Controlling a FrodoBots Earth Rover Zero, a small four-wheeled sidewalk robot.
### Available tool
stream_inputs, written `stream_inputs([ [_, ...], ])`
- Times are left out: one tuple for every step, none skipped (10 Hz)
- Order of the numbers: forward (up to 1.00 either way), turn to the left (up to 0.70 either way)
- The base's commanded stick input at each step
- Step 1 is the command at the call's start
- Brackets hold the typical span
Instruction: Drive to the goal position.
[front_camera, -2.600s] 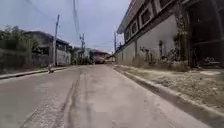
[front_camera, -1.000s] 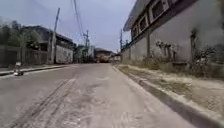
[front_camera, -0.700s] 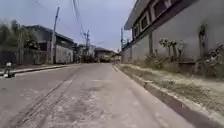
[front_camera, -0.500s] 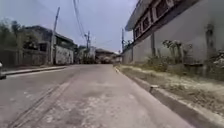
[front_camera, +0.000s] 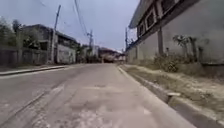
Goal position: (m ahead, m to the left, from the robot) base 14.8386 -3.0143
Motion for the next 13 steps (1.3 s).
stream_inputs([
  [1.00, 0.02],
  [1.00, 0.02],
  [1.00, 0.02],
  [1.00, 0.02],
  [1.00, 0.02],
  [1.00, 0.02],
  [1.00, 0.02],
  [1.00, 0.02],
  [1.00, 0.02],
  [1.00, 0.01],
  [1.00, -0.03],
  [1.00, -0.23],
  [1.00, -0.30],
])
